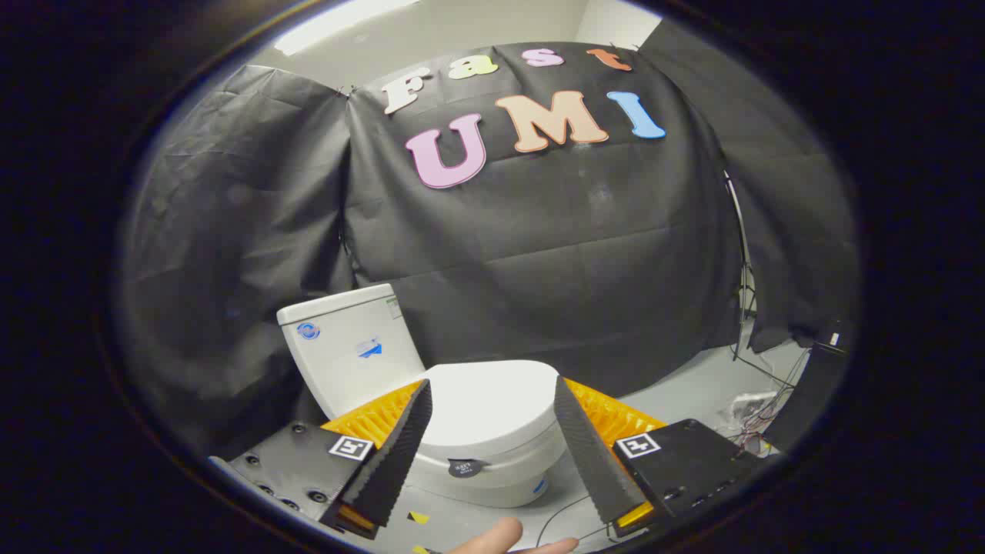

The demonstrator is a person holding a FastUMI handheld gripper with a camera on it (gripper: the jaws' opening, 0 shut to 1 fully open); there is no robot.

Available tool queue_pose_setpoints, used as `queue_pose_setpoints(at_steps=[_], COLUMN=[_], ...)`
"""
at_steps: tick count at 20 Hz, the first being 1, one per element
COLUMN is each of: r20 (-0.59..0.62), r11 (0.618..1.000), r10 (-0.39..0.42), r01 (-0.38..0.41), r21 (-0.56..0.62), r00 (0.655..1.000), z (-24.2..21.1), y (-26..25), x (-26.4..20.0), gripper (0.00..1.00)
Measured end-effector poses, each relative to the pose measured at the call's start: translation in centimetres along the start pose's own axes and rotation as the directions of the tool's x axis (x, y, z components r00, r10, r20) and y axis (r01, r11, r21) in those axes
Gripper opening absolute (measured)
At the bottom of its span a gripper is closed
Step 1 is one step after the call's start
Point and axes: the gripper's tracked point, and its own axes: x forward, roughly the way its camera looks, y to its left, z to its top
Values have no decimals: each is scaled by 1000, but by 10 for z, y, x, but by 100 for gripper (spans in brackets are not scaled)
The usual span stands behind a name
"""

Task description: Open the toilet lid.

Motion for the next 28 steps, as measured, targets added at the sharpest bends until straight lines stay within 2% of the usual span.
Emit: queue_pose_setpoints(at_steps=[8, 14, 18, 21, 23, 25, 28], r20=[-14, -19, -71, -77, -109, -104, -180], r11=[1000, 999, 993, 969, 949, 925, 887], r10=[-2, 16, 22, 43, 20, 22, 9], r01=[2, -15, -14, -23, 15, 19, 75], r21=[-2, 51, 117, 244, 316, 379, 455], r00=[1000, 1000, 997, 996, 994, 994, 984], z=[-6, -18, -47, -71, -92, -102, -139], y=[-2, 1, 3, 2, -1, 0, -3], x=[2, 8, 16, 24, 30, 33, 43], gripper=[99, 98, 98, 97, 96, 96, 96])
